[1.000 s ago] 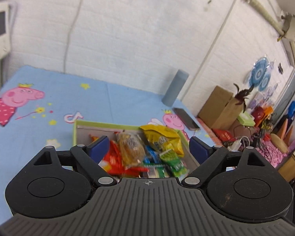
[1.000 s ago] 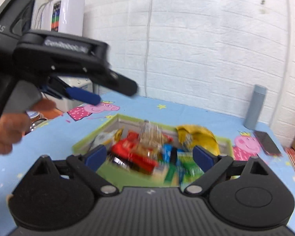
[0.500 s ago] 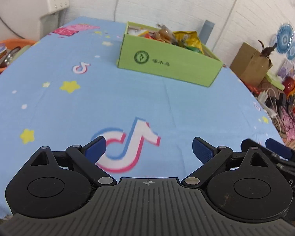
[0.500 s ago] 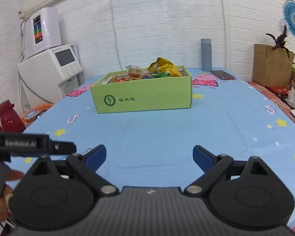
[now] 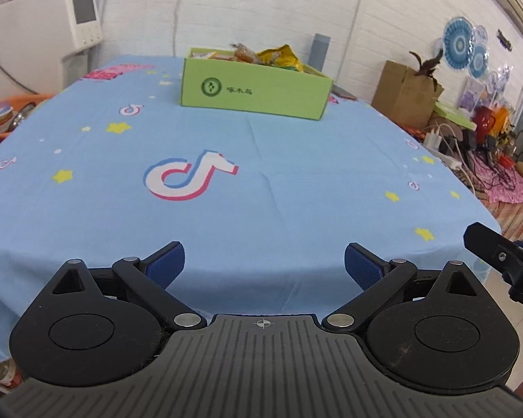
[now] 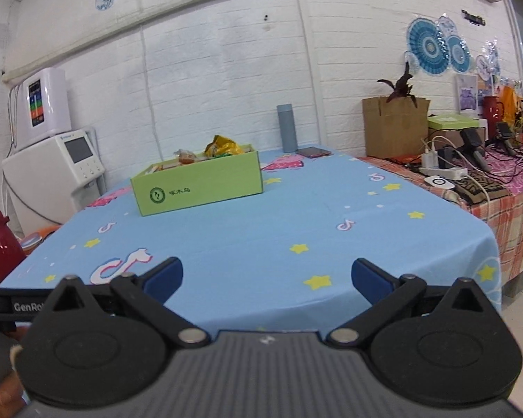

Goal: Organize snacks

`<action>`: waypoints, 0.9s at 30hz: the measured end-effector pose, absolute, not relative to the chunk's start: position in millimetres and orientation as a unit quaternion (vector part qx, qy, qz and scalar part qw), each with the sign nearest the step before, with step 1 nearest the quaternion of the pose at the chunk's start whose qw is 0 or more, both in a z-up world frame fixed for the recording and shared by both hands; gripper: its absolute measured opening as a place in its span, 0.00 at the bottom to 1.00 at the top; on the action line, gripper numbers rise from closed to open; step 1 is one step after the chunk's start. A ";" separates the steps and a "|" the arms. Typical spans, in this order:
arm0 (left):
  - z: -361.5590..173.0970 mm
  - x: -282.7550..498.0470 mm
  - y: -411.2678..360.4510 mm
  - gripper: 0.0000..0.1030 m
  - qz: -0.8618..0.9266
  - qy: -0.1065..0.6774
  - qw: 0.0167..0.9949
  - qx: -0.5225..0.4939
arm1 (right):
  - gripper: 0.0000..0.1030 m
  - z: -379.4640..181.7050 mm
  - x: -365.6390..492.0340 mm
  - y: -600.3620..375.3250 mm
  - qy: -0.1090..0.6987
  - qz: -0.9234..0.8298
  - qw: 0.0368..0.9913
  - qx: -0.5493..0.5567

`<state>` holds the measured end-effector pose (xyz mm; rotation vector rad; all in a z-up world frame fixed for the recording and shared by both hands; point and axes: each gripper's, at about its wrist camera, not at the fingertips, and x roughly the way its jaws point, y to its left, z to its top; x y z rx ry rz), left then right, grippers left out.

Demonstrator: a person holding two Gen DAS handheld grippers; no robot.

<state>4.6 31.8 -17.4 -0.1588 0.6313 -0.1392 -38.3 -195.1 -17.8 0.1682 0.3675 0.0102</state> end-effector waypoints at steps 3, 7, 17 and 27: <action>-13.7 -8.9 24.8 0.89 -0.070 0.301 0.948 -0.072 | 1.00 -22.7 -65.0 -204.9 0.178 -0.011 0.980 0.094; -9.5 -30.0 19.5 0.89 -0.069 0.287 0.953 -0.068 | 1.00 -26.4 -88.6 -214.0 0.169 -0.011 0.980 0.105; 4.3 -42.5 7.8 0.88 -0.072 0.262 0.962 -0.033 | 1.00 -12.4 -102.3 -226.5 0.136 0.000 0.981 0.140; 3.0 -44.0 3.7 0.80 -0.074 0.258 0.963 -0.020 | 1.00 -19.8 -92.5 -228.9 0.166 -0.004 0.977 0.136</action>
